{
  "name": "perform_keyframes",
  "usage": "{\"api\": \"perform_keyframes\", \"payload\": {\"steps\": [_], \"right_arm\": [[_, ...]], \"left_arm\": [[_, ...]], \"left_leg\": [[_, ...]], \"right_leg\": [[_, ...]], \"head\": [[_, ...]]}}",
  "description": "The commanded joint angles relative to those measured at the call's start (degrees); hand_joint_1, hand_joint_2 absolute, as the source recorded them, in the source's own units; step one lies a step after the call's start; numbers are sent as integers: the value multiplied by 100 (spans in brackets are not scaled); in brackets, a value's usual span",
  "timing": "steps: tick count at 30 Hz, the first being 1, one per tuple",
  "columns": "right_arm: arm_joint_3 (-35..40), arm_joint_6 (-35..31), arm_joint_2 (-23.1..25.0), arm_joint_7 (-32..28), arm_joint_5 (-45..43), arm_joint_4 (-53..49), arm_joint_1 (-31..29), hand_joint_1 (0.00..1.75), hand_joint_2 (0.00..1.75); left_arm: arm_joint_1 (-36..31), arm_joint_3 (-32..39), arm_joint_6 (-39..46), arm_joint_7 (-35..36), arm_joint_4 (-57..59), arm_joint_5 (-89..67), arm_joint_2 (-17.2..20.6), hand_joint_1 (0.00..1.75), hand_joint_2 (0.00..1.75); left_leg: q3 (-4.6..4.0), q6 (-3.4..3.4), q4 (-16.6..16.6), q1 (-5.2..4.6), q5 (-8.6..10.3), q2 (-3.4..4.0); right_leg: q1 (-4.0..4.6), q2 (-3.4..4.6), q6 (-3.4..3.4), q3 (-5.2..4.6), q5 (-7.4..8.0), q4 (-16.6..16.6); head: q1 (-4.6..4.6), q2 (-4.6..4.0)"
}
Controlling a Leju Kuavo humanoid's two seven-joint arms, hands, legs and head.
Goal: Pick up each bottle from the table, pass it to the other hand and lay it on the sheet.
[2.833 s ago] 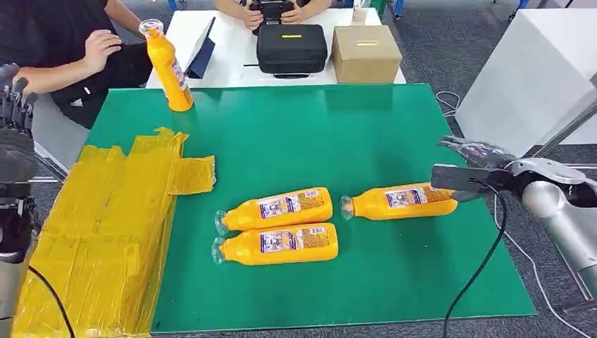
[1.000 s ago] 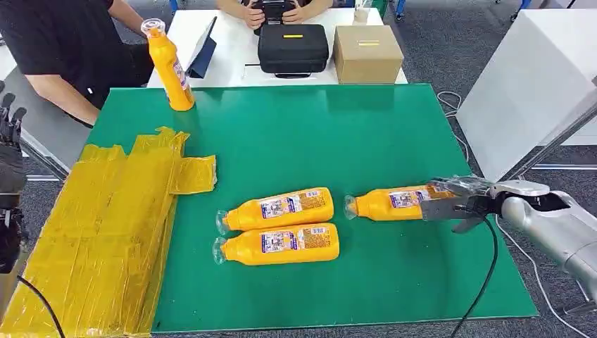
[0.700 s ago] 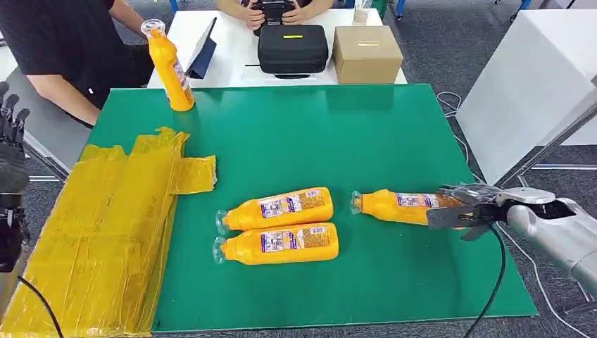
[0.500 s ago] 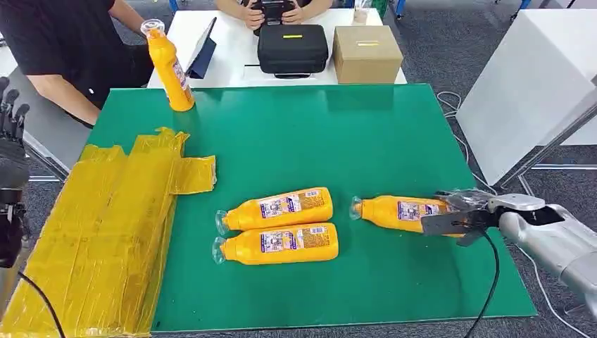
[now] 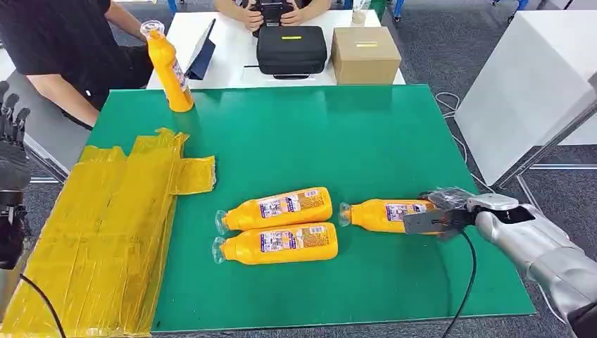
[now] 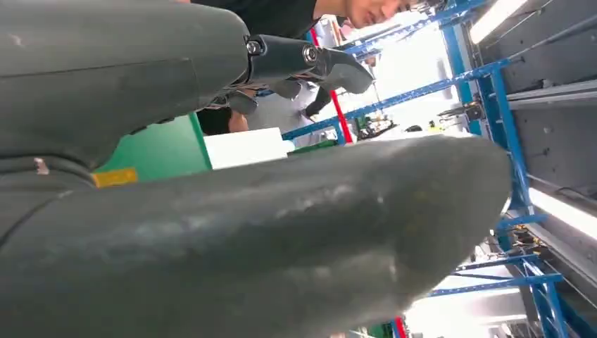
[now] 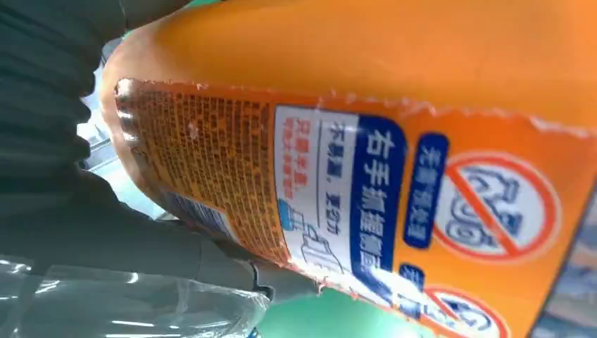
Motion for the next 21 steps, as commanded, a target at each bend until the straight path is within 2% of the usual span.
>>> {"api": "perform_keyframes", "payload": {"steps": [1, 8, 12, 15, 21], "right_arm": [[124, 52, 454, -37, 13, 531, -76, 175, 175], [62, 6, 491, -47, 19, 588, -63, 175, 175], [61, 12, 777, -34, 112, 857, -238, 175, 175], [102, -28, 973, -157, 216, 1173, -394, 175, 175], [-17, -55, 815, -208, 195, 1174, -593, 175, 175]], "left_arm": [[-163, 33, 1, 25, 253, 28, -9, 0, 0], [-294, -15, -27, 38, 329, 20, -40, 0, 0], [-715, -153, 39, 219, 462, -72, -237, 0, 0], [-648, -112, 65, 234, 414, -90, -280, 0, 0], [-578, -41, 64, 184, 436, -130, -299, 0, 0]], "left_leg": [[28, -19, -6, 8, -6, 3], [31, -16, -5, 7, -6, -9], [20, -14, 2, 10, -3, -15], [29, -15, -3, 8, -2, -2], [38, -17, -1, 4, -7, 36]], "right_leg": [[8, -1, -7, 30, -3, -11], [8, -6, -6, 36, -4, -11], [11, -12, -5, 28, -2, -7], [9, -2, -5, 33, 2, -11], [4, 35, -20, 28, 13, -5]], "head": [[-4, 0], [-2, 0], [0, 0], [0, 0], [0, 0]]}}
